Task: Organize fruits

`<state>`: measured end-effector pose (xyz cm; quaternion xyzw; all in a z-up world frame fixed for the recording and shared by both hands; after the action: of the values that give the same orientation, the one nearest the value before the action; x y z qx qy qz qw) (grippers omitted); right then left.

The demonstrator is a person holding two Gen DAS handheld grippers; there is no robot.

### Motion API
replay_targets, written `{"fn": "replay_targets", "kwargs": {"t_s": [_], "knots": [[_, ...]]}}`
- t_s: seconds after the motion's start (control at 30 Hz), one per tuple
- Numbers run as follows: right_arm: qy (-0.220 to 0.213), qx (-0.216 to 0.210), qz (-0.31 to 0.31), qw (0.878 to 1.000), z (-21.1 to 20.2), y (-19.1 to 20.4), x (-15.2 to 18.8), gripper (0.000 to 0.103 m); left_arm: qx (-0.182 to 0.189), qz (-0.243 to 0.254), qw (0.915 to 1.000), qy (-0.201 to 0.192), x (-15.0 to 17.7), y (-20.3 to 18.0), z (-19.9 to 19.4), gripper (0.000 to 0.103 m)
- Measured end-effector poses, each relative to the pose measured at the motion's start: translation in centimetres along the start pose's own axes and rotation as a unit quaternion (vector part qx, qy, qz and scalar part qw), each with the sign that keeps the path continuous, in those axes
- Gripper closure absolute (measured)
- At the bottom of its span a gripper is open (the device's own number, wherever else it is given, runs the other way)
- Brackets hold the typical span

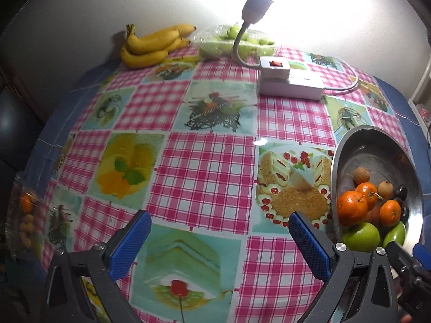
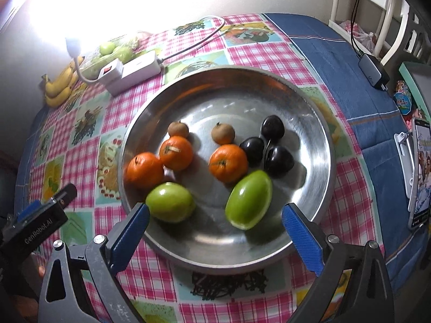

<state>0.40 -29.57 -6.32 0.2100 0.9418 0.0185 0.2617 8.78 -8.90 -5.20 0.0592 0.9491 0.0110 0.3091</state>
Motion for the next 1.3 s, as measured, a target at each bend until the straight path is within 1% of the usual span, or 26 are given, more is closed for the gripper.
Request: {"fn": "replay_targets", "kwargs": {"t_s": [0.07, 0.1, 0.13, 0.2, 0.27, 0.43, 0.47, 0.57, 0.87, 1.03, 1.3], "knots": [[0.000, 0.002, -0.003, 1.000, -0.2, 0.2, 0.5, 0.004, 0.003, -0.002, 1.0000, -0.008, 0.2, 0.3, -0.6, 0.000], [-0.001, 0.002, -0.004, 1.000, -0.3, 0.3, 0.8, 0.004, -0.001, -0.003, 0.9999, -0.011, 0.4, 0.4, -1.0, 0.000], [-0.001, 0.003, -0.005, 1.000, -0.5, 0.4, 1.0, 0.004, -0.008, -0.001, 0.9999, -0.013, 0.4, 0.4, -1.2, 0.000], [-0.001, 0.004, -0.007, 1.000, -0.7, 0.5, 1.2, 0.004, -0.035, 0.007, 0.9993, -0.013, 0.7, 0.5, -1.5, 0.000], [0.001, 0.009, -0.009, 1.000, -0.9, 0.6, 1.5, 0.004, -0.044, 0.013, 0.9989, -0.012, 1.1, 0.6, -1.8, 0.000], [0.010, 0.013, -0.012, 1.000, -1.1, 0.7, 1.9, 0.004, -0.043, 0.026, 0.9987, 0.003, 2.2, 0.6, -2.3, 0.000], [0.019, 0.009, -0.013, 1.000, -1.1, 0.7, 2.0, 0.004, -0.042, 0.026, 0.9988, 0.005, 2.5, 0.7, -2.4, 0.000], [0.018, 0.011, -0.014, 1.000, -1.5, 0.6, 2.1, 0.004, -0.026, 0.015, 0.9995, 0.011, 3.0, 1.1, -2.8, 0.000], [0.000, 0.013, -0.019, 1.000, -2.7, 0.6, 2.0, 0.004, -0.004, 0.002, 1.0000, 0.002, 3.4, 2.0, -4.4, 0.000], [-0.014, 0.014, -0.020, 1.000, -3.5, 0.5, 1.8, 0.004, -0.002, -0.006, 1.0000, -0.004, 3.3, 2.4, -4.9, 0.000], [-0.010, 0.014, -0.020, 1.000, -3.3, 0.5, 1.8, 0.004, 0.005, -0.007, 1.0000, -0.001, 3.3, 2.5, -4.9, 0.000]]}}
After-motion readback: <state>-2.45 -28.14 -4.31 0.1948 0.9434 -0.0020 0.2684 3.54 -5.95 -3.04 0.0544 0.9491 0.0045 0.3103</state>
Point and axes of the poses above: each gripper's, at about its wrist camera, not at the fingertips, and z roughly the way its jaws point, y to its left, x to its underside, the point moved 2 cm from there along z, roughly the way its jaws point, and after that the axes turned 9 degrees about -y, right-handed, at the moved point
